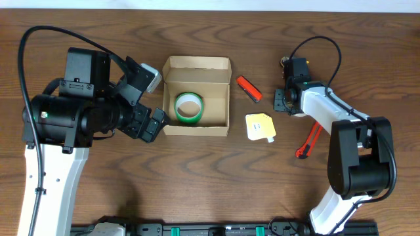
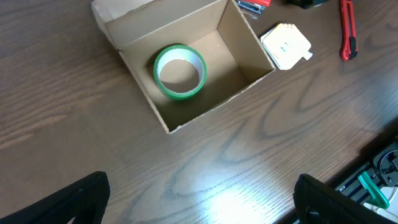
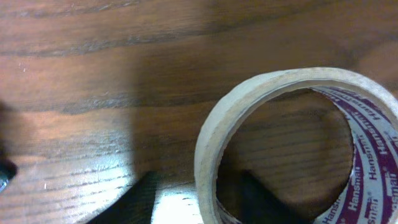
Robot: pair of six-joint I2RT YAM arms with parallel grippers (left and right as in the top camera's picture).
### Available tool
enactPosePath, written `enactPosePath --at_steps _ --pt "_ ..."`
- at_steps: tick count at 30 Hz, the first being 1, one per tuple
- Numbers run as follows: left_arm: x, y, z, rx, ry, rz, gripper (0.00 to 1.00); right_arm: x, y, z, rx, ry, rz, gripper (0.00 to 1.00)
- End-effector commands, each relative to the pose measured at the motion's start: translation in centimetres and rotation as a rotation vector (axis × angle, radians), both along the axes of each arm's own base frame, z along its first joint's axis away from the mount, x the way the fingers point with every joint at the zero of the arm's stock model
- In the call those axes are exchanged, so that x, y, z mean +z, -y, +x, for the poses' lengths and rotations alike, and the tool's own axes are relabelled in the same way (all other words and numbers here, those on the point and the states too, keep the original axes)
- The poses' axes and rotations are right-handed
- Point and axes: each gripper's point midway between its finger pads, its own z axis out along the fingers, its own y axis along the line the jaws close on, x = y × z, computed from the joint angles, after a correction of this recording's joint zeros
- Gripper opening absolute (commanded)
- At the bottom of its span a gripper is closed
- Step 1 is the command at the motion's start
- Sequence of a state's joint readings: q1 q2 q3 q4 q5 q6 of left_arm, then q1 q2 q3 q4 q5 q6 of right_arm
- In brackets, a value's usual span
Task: Pack container
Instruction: 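Grasp the white masking tape rim with the right gripper, then lower the white tape into the box onto the green tape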
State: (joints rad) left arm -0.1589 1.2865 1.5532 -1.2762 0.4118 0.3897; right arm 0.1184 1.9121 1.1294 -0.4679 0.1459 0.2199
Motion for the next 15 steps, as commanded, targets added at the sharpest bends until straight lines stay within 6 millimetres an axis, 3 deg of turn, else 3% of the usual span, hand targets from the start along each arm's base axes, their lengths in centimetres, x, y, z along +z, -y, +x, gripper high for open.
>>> enactPosePath --at_steps 1,4,6,11,15 --pt "0.4 -0.1 0.1 -0.002 0.015 0.004 0.95 -0.8 0.0 -0.2 0.002 -0.015 -0.005 0.19" --pt "0.4 -0.1 0.1 -0.002 0.015 0.004 0.95 0.2 0.0 0.6 0.001 0.007 -0.006 0.01" --pt "0.4 -0.1 0.1 -0.002 0.015 0.004 0.95 2.0 -0.2 1.6 0.001 0.031 -0.003 0.01" --pt "0.4 -0.1 0.1 -0.002 0.015 0.004 0.95 10.6 -1.2 5.2 0.013 0.158 0.016 0.01" --pt "0.4 -0.1 0.1 -0.002 0.015 0.004 0.95 17.8 -5.3 7.1 0.101 0.281 0.115 0.01"
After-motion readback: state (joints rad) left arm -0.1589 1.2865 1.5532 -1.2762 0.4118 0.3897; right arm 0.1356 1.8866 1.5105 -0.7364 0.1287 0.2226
